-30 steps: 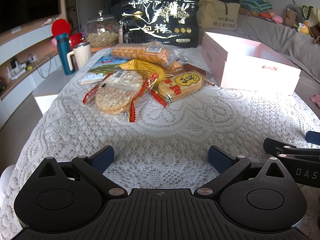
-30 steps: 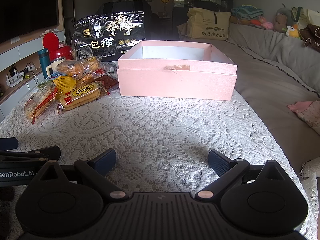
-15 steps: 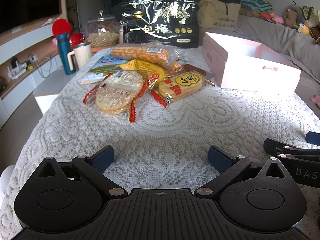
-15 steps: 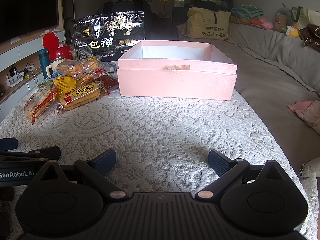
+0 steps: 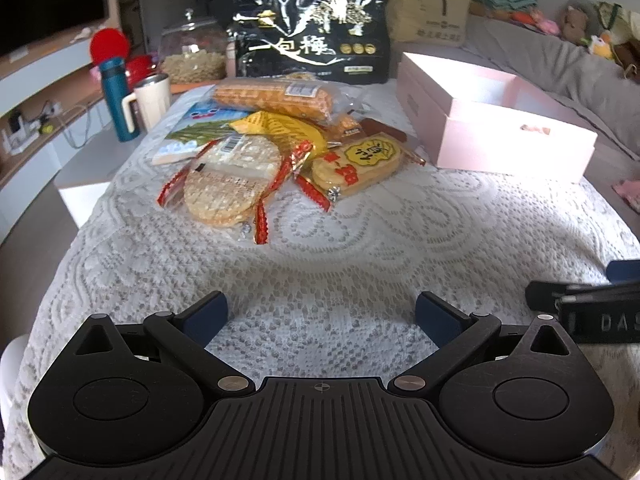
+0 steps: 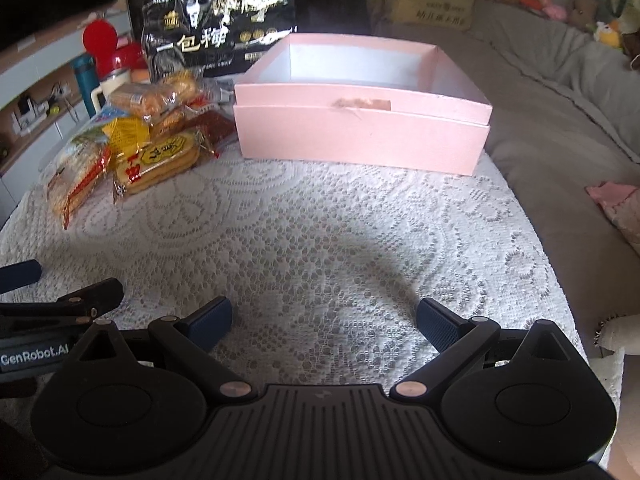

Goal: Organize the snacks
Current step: 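Move both tools toward the snack pile beside the pink box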

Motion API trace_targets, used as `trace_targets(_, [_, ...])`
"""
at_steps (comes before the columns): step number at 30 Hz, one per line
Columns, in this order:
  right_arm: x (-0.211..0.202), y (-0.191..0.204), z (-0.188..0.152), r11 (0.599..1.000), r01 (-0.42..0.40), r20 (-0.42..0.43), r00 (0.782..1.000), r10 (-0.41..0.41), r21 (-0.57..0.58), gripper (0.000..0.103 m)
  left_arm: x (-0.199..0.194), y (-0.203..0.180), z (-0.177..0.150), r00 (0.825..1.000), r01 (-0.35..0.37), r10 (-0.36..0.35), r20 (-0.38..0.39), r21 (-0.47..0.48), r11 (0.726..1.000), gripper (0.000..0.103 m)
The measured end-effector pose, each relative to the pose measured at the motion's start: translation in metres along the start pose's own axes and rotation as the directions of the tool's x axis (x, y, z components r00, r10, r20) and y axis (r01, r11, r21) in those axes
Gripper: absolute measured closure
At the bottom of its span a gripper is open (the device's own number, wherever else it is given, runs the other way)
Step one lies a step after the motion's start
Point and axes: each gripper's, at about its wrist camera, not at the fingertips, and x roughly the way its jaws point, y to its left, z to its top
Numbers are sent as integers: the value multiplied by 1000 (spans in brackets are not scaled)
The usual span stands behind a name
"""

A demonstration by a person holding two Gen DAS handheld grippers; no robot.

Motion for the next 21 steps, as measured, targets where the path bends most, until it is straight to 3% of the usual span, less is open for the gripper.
trace_targets(5, [1,4,0,1000,24,-13,1000,-24,9,3,-7,8,-1,999,49,-49,5,-23,999,2])
trace_targets(8, [2,3,5,1000,15,-32,999,-15,-4,5,-19,26,8,991,134,-131,40,-94,987,25])
trace_targets(9, [2,4,9,1000,10,-37,999,-10,-12,12,-25,32,14,988,148,-142,65,-104,984,41])
trace_targets(10, [0,7,13,1000,3,-28,1000,-3,-30,16,-32,40,22,986,148,-137,100,-111,983,48])
trace_targets(15, [-21,36,55,992,-23,140,989,41,-124,17,-33,84,79,978,106,-70,194,-185,977,48])
trace_targets(18, [-18,60,106,980,-64,188,977,99,-186,17,-5,104,126,981,79,-42,192,-190,978,48])
trace_targets(20, [-10,79,150,956,-84,209,967,146,-280,17,20,117,163,990,16,17,142,-226,974,48])
trace_targets(21, [-4,87,170,952,-65,216,967,134,-299,17,26,123,172,992,25,7,125,-247,969,48])
